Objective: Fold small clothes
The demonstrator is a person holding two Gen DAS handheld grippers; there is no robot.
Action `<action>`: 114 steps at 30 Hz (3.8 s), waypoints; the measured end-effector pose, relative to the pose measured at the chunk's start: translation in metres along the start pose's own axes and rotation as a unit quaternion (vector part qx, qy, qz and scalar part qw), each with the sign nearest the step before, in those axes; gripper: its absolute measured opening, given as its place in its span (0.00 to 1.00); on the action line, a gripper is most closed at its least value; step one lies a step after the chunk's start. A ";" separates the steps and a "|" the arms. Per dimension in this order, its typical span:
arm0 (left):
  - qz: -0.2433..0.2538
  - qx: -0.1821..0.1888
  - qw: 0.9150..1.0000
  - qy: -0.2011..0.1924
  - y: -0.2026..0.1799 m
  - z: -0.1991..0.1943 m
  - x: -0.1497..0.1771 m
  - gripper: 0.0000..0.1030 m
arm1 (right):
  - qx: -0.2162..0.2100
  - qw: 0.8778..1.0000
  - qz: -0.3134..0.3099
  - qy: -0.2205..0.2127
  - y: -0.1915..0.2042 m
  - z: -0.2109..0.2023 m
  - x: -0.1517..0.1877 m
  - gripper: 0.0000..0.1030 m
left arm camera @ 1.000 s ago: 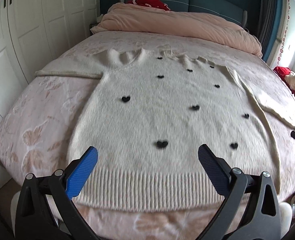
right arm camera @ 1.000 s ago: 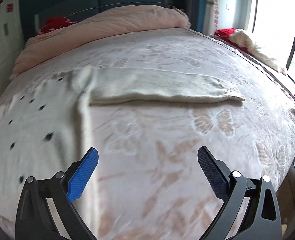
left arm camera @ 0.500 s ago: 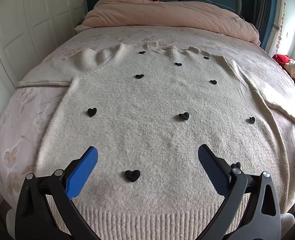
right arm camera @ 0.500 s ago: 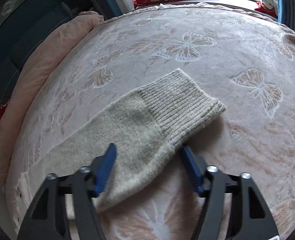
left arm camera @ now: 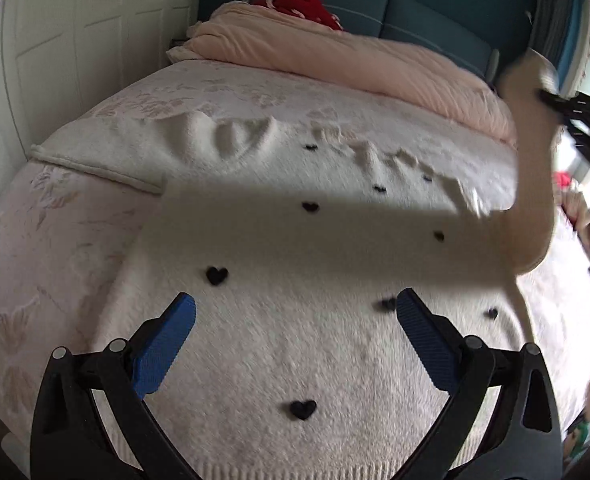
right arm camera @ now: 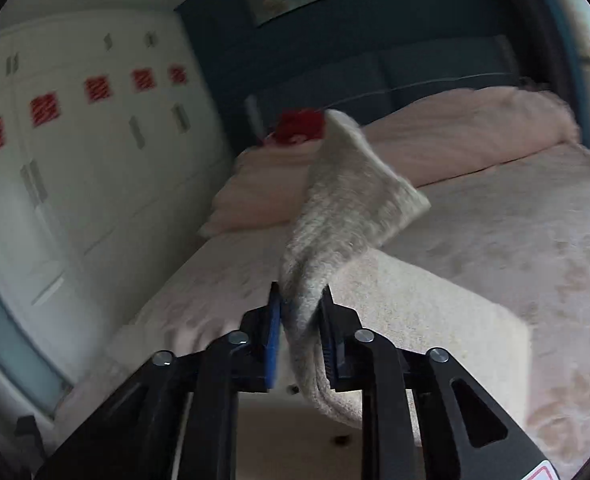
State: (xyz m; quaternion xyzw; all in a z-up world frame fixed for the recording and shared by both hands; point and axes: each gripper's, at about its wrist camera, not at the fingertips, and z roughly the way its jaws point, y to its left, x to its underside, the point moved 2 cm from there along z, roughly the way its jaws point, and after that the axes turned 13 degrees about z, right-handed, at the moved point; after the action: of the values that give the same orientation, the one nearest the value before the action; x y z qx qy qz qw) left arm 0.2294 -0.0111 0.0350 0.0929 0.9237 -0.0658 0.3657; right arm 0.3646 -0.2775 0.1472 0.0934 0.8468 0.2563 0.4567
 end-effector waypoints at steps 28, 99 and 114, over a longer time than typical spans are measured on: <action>-0.166 0.140 0.976 -0.019 0.051 0.155 -0.120 0.00 | 0.092 0.950 0.297 -0.025 -0.180 -0.010 0.091 0.07; -0.214 0.126 0.967 -0.065 0.112 0.151 -0.036 0.24 | 0.338 0.938 0.070 0.035 -0.177 0.023 0.120 0.09; -0.424 -0.162 0.890 -0.038 0.467 0.087 -0.015 0.71 | 0.382 0.923 0.028 0.026 -0.162 0.033 0.128 0.09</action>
State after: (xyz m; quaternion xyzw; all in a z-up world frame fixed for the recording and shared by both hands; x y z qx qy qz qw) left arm 0.4008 0.4252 -0.0427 -0.3705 0.8586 -0.0677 0.3478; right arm 0.3315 -0.3540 -0.0447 0.2775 0.8890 -0.0718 0.3572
